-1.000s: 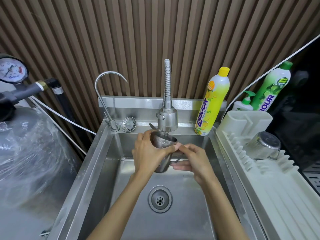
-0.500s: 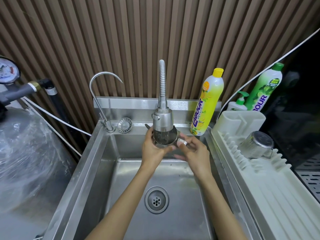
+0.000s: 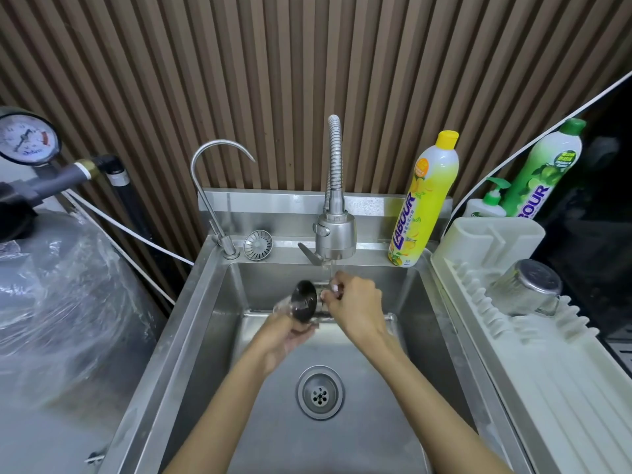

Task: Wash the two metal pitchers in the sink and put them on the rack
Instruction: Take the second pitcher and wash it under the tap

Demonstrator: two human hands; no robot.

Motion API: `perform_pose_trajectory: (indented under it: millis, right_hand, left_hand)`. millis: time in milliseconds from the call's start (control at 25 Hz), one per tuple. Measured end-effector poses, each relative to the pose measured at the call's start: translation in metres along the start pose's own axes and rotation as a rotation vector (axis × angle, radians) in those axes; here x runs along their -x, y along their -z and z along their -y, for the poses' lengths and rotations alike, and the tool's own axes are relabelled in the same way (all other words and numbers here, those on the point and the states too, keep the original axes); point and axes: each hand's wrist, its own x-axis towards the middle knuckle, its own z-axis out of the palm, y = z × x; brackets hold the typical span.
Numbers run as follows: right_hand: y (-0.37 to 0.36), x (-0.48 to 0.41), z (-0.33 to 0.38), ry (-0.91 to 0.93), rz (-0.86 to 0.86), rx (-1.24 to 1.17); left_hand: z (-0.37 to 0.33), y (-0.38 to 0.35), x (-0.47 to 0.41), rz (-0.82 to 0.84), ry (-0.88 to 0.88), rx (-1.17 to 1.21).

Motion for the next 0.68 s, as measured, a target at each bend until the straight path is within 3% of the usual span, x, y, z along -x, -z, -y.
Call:
perform_pose_trajectory:
  millis: [160,360,560,680]
  right_hand:
    - [-0.007,0.001,0.002,0.268,0.020,0.357]
    - [-0.013,-0.003,-0.006,0.574,-0.063,0.323]
    - [-0.004,-0.012,-0.033,0.715,-0.110,0.260]
    - [-0.005,-0.005,-0.049,0.834,-0.015,0.242]
  left_hand:
    - [0.024,-0.010,-0.015,-0.034,0.159,0.052]
    - [0.012,-0.031,-0.038,-0.083,0.113,-0.039]
    - [0.002,-0.014,-0.051,0.047,0.192,0.342]
    - [-0.004,-0.002,-0.051,0.263,0.122,0.249]
